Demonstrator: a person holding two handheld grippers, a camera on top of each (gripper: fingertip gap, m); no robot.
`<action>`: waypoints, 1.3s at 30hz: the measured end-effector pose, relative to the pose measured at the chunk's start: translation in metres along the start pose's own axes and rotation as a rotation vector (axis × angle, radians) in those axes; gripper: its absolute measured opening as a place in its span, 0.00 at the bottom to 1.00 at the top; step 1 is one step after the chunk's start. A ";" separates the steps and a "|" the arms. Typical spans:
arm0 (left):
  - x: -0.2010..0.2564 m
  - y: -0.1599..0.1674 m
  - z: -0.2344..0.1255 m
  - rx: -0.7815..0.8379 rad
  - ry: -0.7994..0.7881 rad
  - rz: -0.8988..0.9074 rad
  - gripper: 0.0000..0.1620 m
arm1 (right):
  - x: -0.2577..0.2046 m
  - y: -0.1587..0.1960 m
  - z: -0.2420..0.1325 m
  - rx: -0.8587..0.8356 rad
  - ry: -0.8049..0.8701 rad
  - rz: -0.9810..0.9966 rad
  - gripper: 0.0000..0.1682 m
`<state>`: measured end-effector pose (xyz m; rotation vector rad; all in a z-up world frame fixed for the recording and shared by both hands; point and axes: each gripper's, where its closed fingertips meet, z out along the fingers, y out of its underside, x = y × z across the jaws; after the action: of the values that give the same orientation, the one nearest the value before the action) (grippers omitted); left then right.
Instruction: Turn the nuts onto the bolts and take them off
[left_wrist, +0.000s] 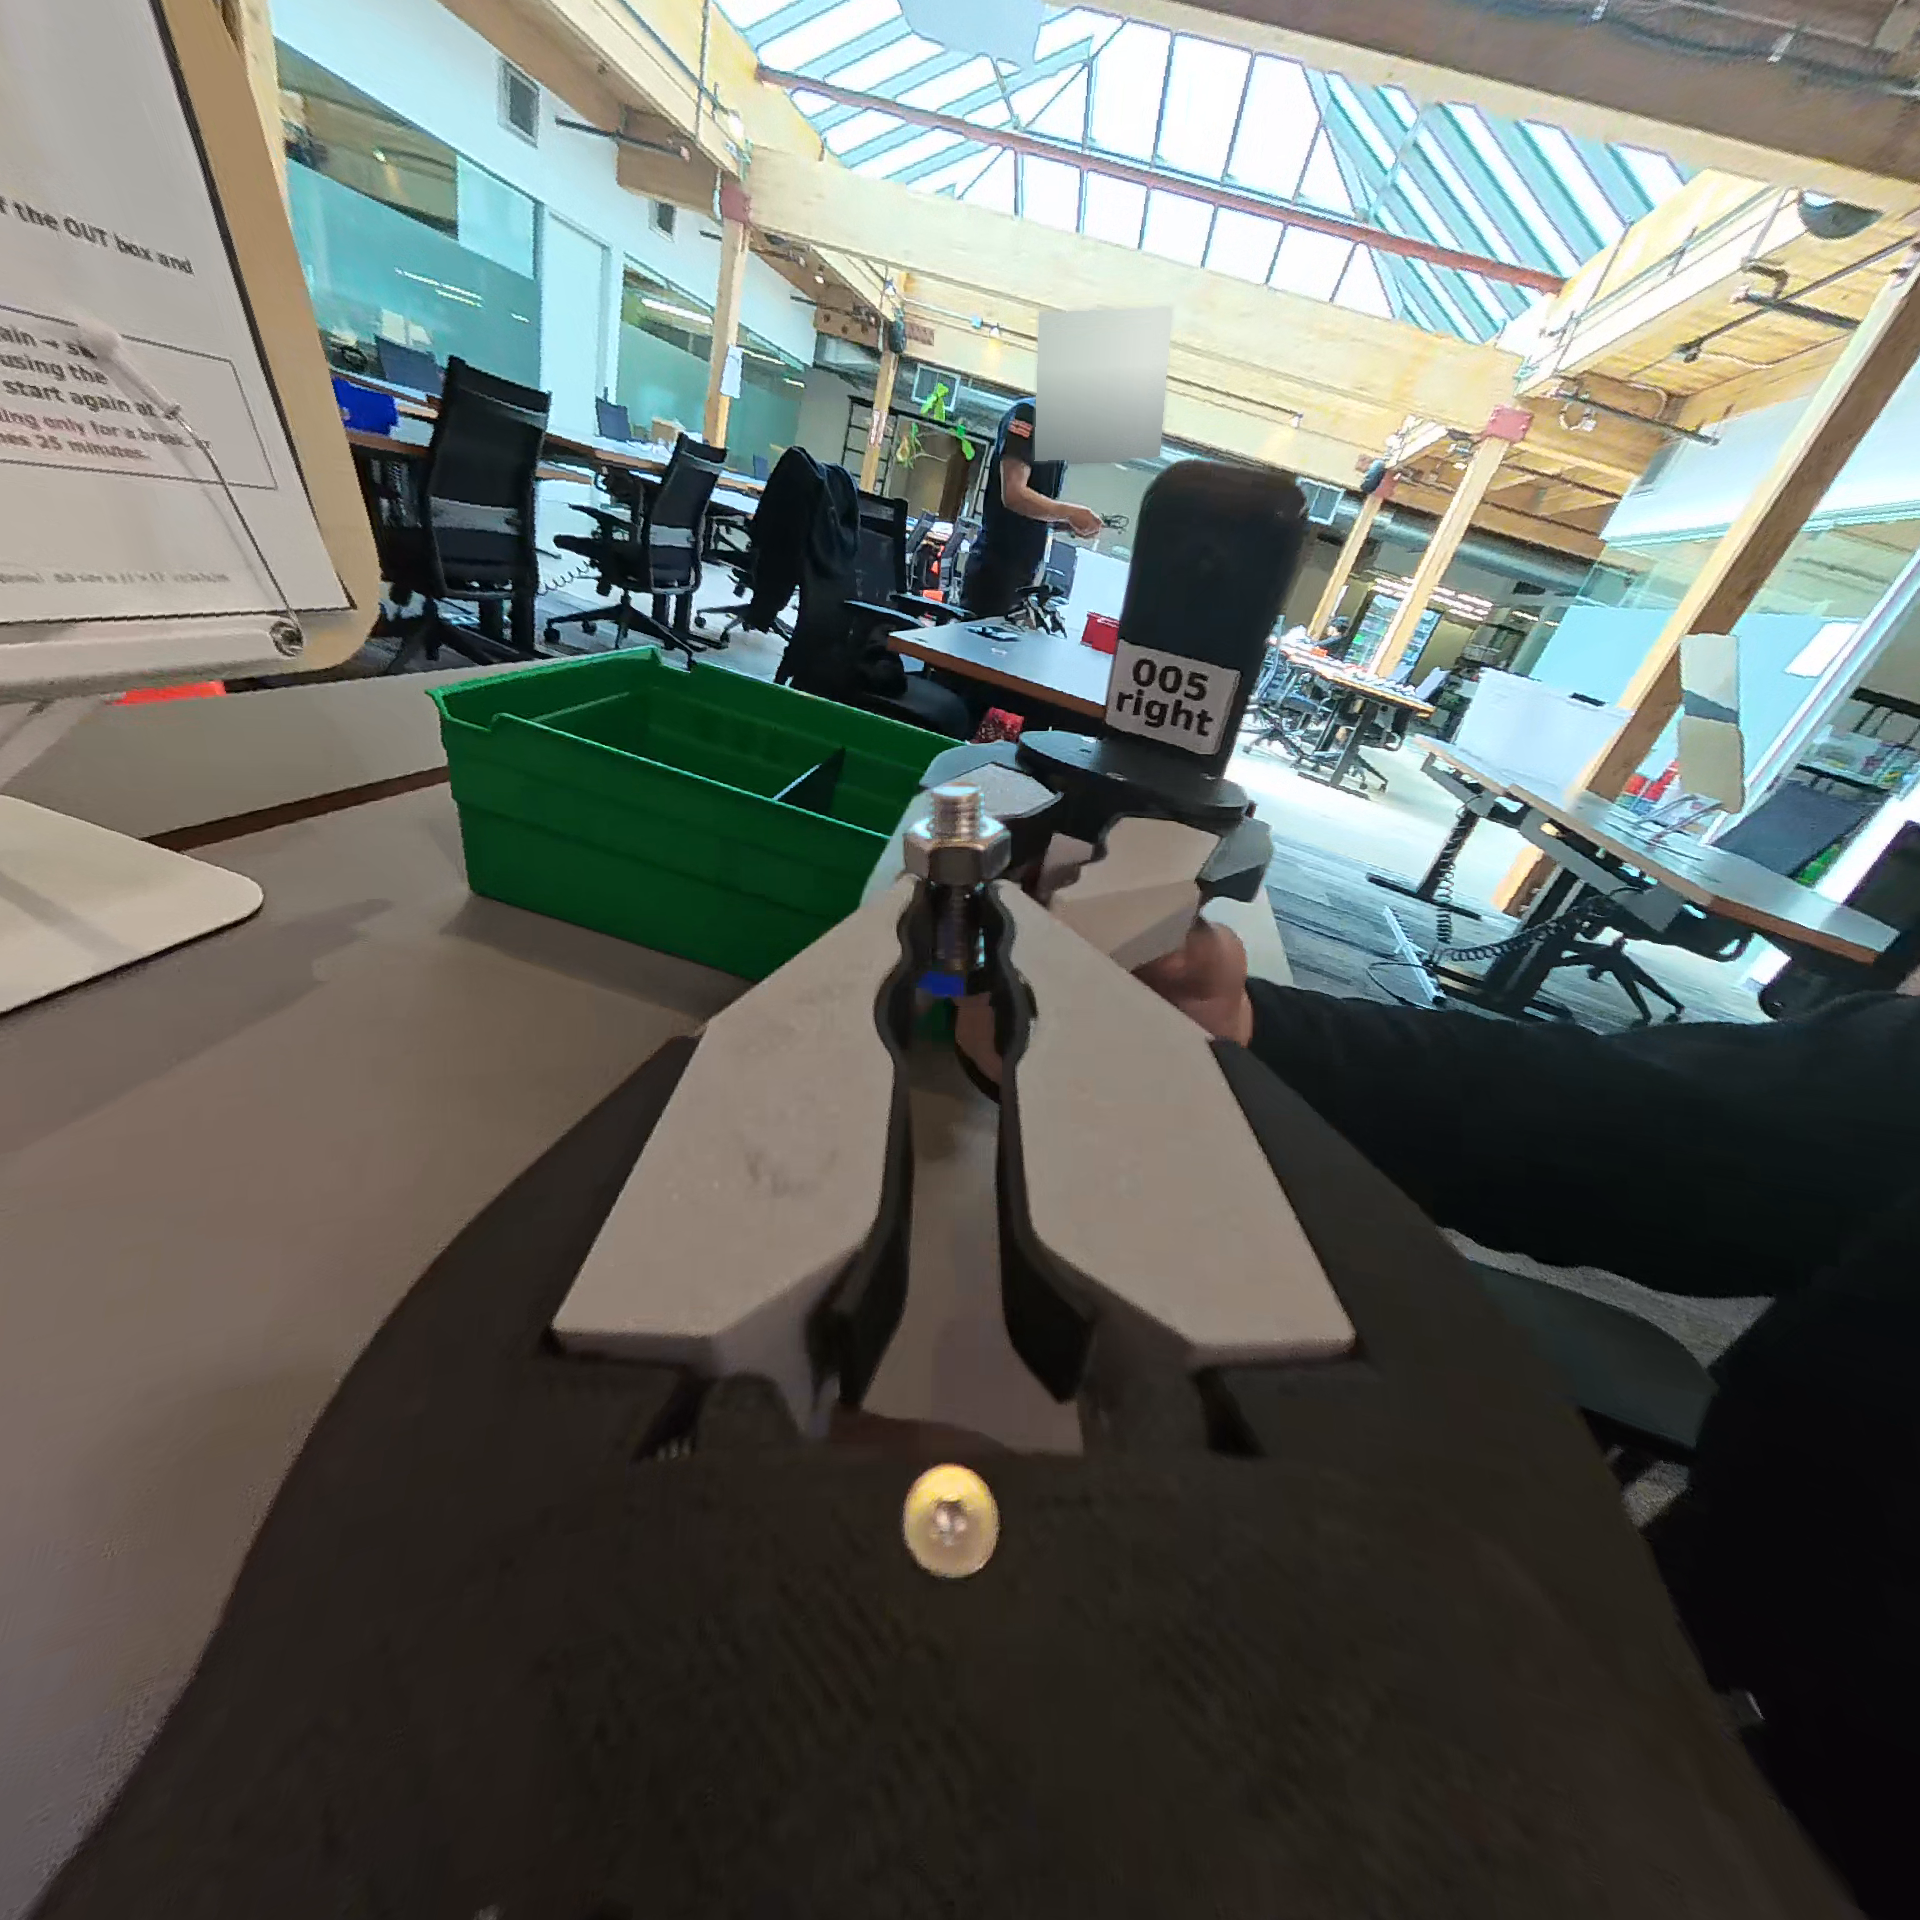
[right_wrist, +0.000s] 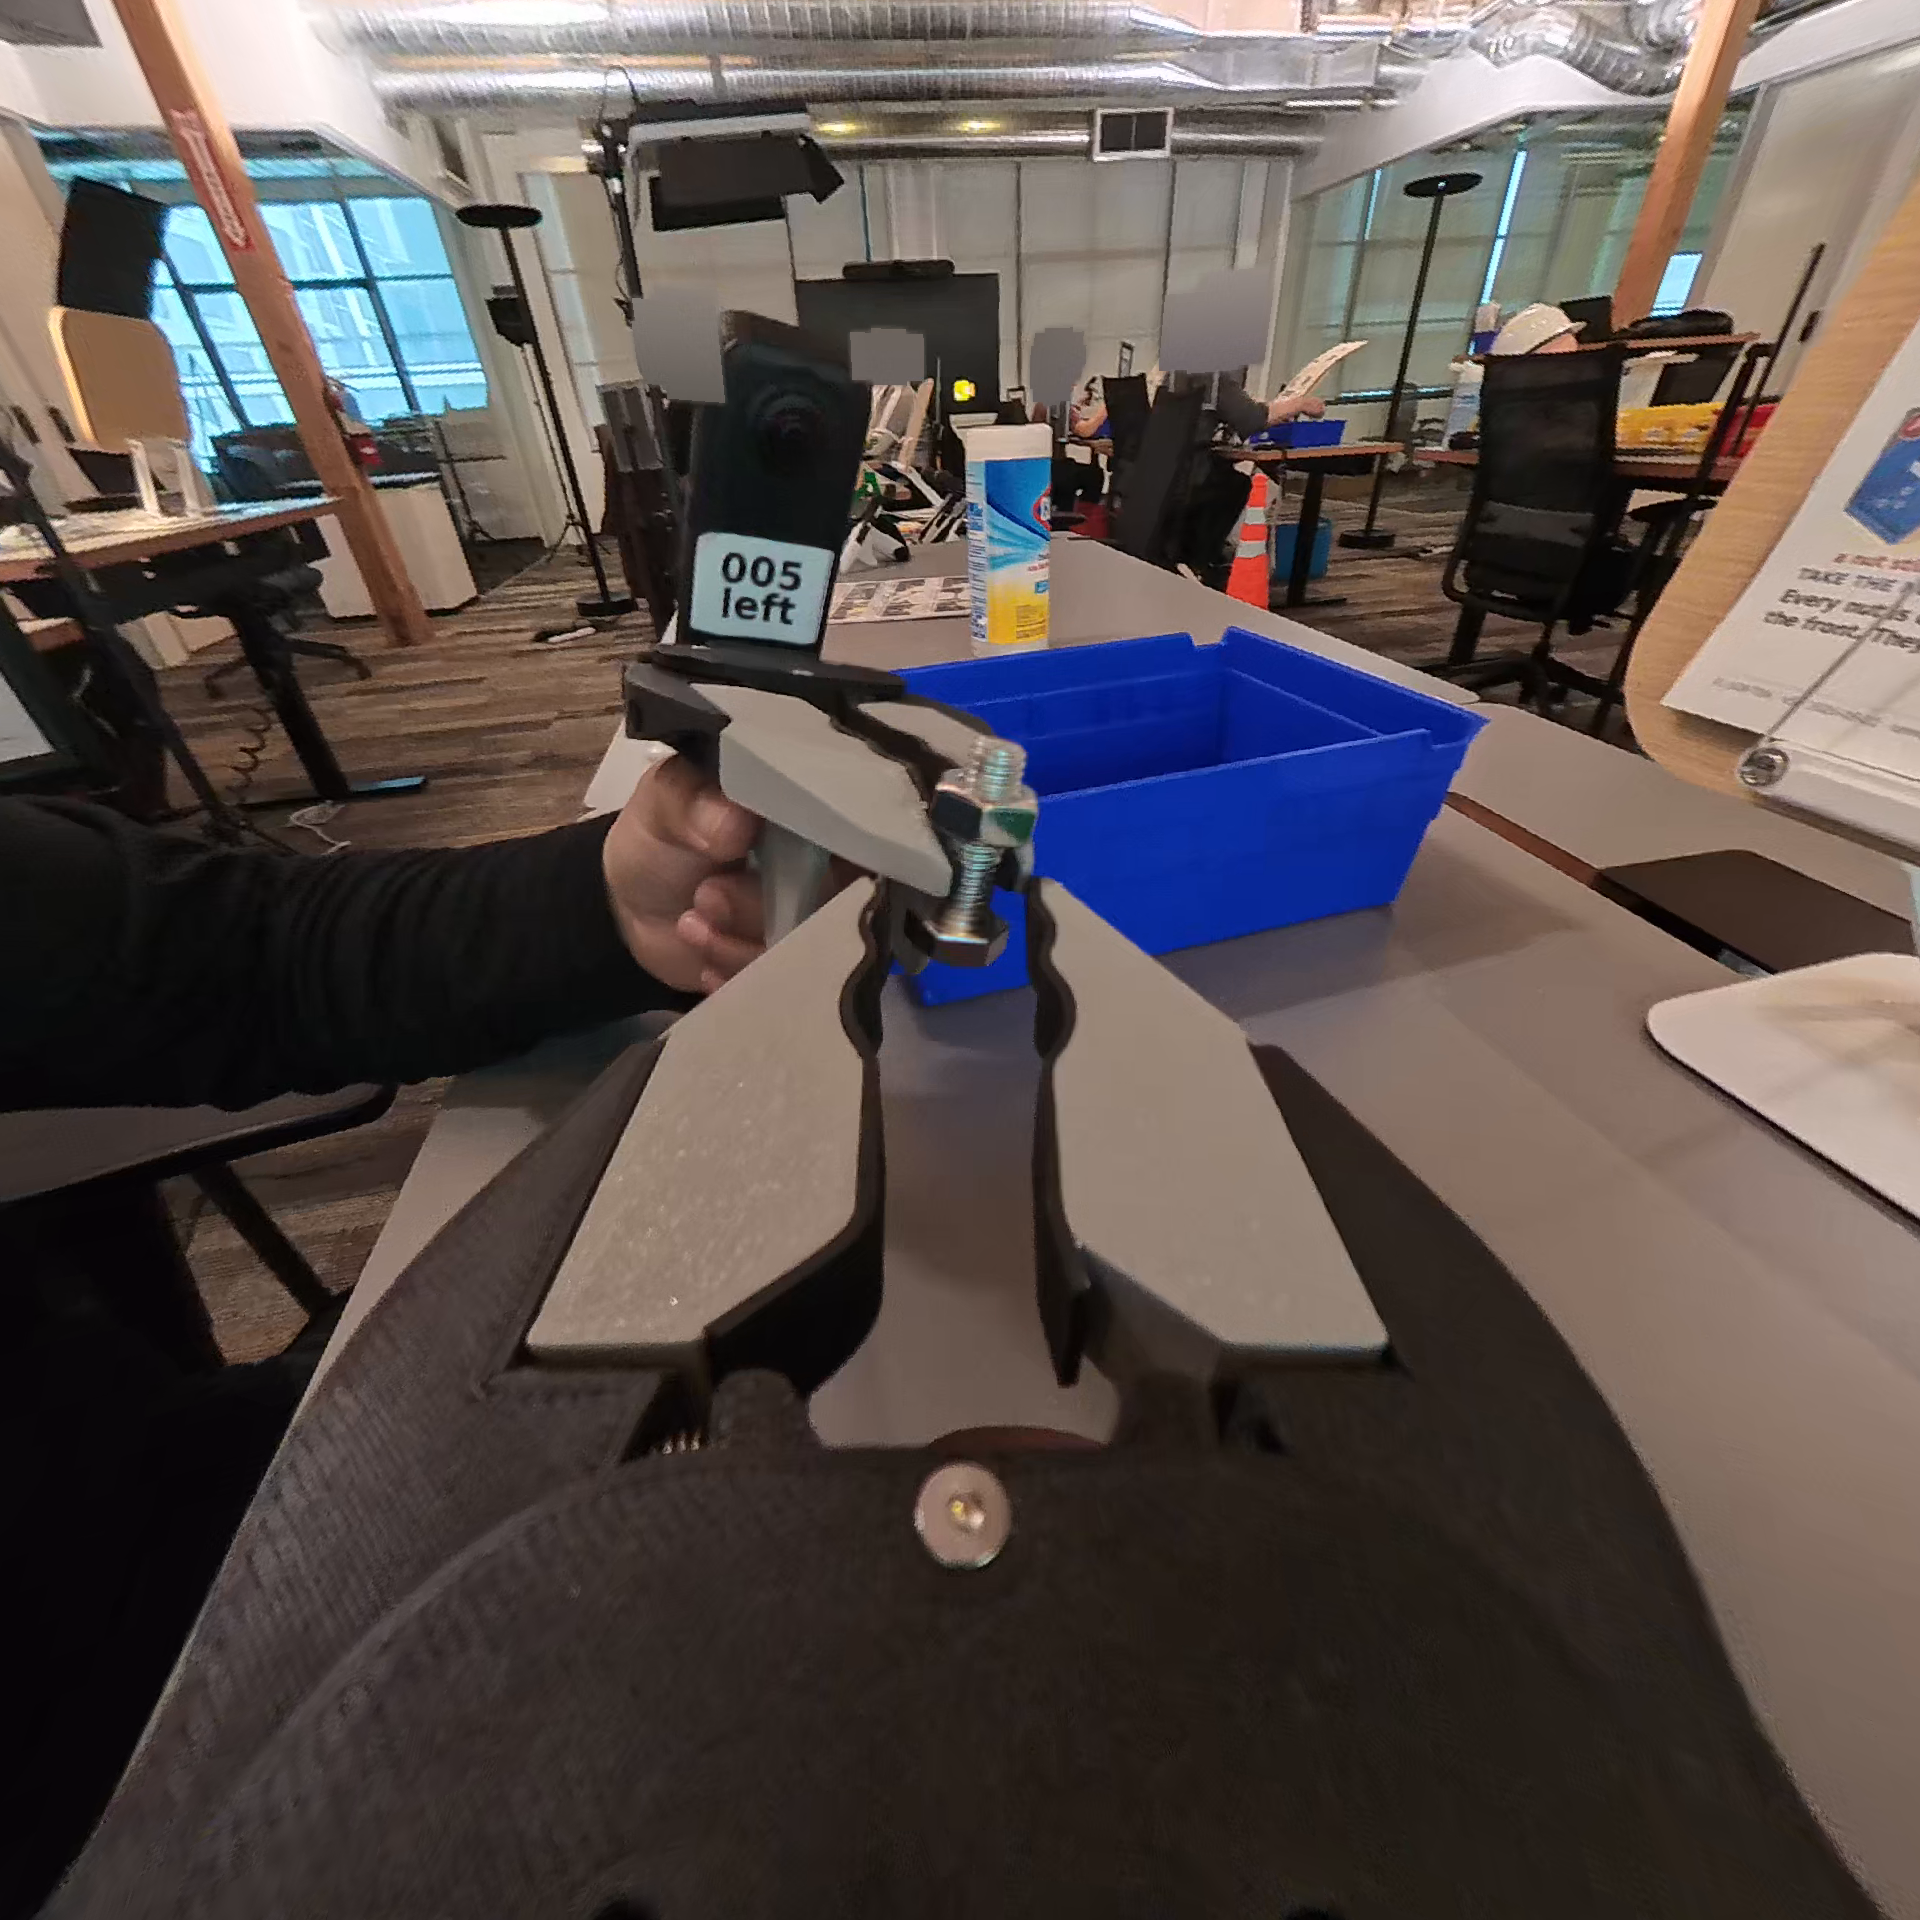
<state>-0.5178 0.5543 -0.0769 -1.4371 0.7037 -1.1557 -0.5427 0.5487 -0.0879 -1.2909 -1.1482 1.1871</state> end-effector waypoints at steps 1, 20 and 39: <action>0.000 0.000 0.000 0.006 -0.005 0.005 0.04 | 0.001 0.000 0.000 0.004 0.011 -0.003 0.12; -0.005 0.017 -0.002 -0.073 0.006 0.022 0.04 | 0.004 0.009 -0.009 -0.068 -0.034 -0.022 0.19; -0.008 0.031 0.002 -0.117 0.007 -0.029 0.09 | 0.007 0.007 -0.007 -0.014 -0.080 0.161 0.08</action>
<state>-0.5132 0.5557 -0.1083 -1.5465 0.7682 -1.1582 -0.5357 0.5544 -0.0955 -1.3778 -1.1281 1.3614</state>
